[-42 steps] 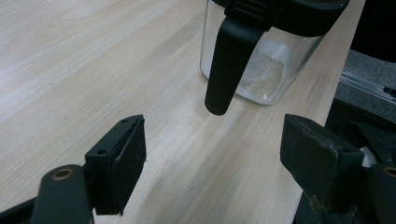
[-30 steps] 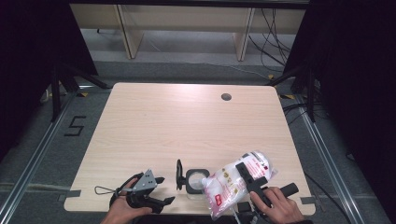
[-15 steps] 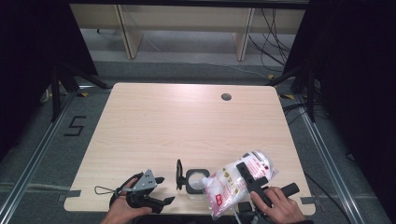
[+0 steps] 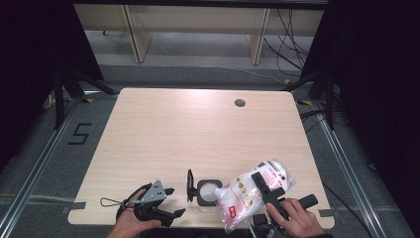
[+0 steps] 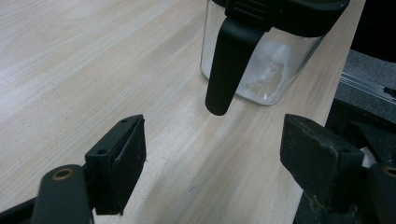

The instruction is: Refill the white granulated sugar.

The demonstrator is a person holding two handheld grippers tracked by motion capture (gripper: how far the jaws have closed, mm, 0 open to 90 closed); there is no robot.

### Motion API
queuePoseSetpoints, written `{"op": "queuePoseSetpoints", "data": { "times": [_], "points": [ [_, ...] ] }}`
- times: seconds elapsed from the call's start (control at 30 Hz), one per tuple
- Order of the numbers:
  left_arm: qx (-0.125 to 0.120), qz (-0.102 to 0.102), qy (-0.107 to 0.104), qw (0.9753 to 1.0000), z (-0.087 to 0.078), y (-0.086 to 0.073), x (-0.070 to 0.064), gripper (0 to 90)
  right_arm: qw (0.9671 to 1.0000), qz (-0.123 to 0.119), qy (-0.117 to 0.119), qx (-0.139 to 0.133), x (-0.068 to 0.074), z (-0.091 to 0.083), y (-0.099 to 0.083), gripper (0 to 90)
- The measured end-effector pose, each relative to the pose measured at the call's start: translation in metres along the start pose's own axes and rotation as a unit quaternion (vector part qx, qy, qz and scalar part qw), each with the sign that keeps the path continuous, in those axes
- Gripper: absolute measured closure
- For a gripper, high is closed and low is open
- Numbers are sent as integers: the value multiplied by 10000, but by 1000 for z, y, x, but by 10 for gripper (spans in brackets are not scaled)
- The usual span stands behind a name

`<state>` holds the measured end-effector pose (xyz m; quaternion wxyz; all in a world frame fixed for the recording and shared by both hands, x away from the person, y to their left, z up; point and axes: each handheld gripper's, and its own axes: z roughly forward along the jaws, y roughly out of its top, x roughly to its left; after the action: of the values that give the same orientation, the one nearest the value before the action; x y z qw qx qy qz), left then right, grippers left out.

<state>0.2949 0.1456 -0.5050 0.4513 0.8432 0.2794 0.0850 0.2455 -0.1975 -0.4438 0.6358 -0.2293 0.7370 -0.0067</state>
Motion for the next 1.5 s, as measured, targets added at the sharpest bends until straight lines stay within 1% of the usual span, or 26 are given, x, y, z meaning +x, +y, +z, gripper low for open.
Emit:
{"op": "queuePoseSetpoints", "data": {
  "times": [0.1,0.17,0.23,0.27,0.3,0.33,0.37,0.4,0.43,0.63,0.67,0.7,0.73,0.83,0.87,0.9,0.93,0.97,1.0,1.03,1.07,1.1,1.23,1.4,1.43,1.5],
  "points": [
    [-1,0,2,10000,0,0,0,223,10000,-38,-10,-27,-1,0,0,408],
    [-41,-44,-9,10000,0,0,-1,223,10000,62,5,75,1,-2,0,408],
    [-14,-11,-5,10000,0,0,0,223,10000,9,-12,58,0,-2,0,408],
    [2,4,0,10000,0,0,0,223,10000,18,-24,55,0,-2,0,408],
    [1,4,-1,10000,0,0,0,223,9999,87,-27,81,1,-2,0,409],
    [-41,-51,-16,10000,1,0,-1,223,10000,-6,-29,80,0,-2,0,409],
    [-41,-51,-16,10000,1,0,-1,223,10000,-6,-29,80,0,-2,0,409],
    [-40,-46,-14,10000,1,0,-1,223,10000,-47,-34,59,-1,-2,0,409],
    [5,2,3,10000,0,0,0,223,10000,-16,-19,79,0,-2,0,409],
    [6,2,-7,10000,0,0,0,223,10000,-33,-17,50,0,-2,0,411],
    [38,66,14,10000,0,0,1,223,10000,44,7,83,1,-2,0,411],
    [38,66,14,10000,0,0,1,223,10000,17,2,52,1,-2,0,411],
    [-38,-38,-9,10000,1,0,-1,223,10000,9,-37,42,0,-2,1,412],
    [-38,-42,-7,10000,1,0,-1,223,10000,41,11,40,1,-2,1,412],
    [74,137,46,9999,-1,0,1,223,10000,-45,-17,11,0,-2,1,412],
    [49,131,37,9999,-1,1,1,223,10000,9,-26,12,0,-2,0,412],
    [-12,-16,-1,10000,0,0,-1,223,10000,47,-32,27,1,-2,0,413],
    [-50,-52,-9,10000,1,0,-1,223,10000,9,-17,29,0,-2,0,413],
    [48,66,44,10000,0,0,1,223,10000,-7,-20,19,0,-2,0,413],
    [-40,-13,-1,10000,0,0,-1,223,10000,-7,-20,19,0,-2,0,413],
    [1,8,6,10000,0,0,0,223,10000,58,-23,33,1,-2,0,413],
    [-41,-42,-5,10000,0,0,-1,223,10000,12,0,15,0,-1,0,414],
    [-41,-46,-6,10000,0,0,-1,223,10000,28,-6,11,1,-1,0,415],
    [-40,-42,-4,10000,0,0,-1,223,9999,120,-8,-15,1,-2,0,416],
    [-47,-44,-2,10000,0,0,-1,223,10000,40,-21,-53,0,-1,0,415],
    [-32,-38,-12,10000,0,0,-1,223,10000,50,-16,-42,0,-1,-1,416]
  ]
}}
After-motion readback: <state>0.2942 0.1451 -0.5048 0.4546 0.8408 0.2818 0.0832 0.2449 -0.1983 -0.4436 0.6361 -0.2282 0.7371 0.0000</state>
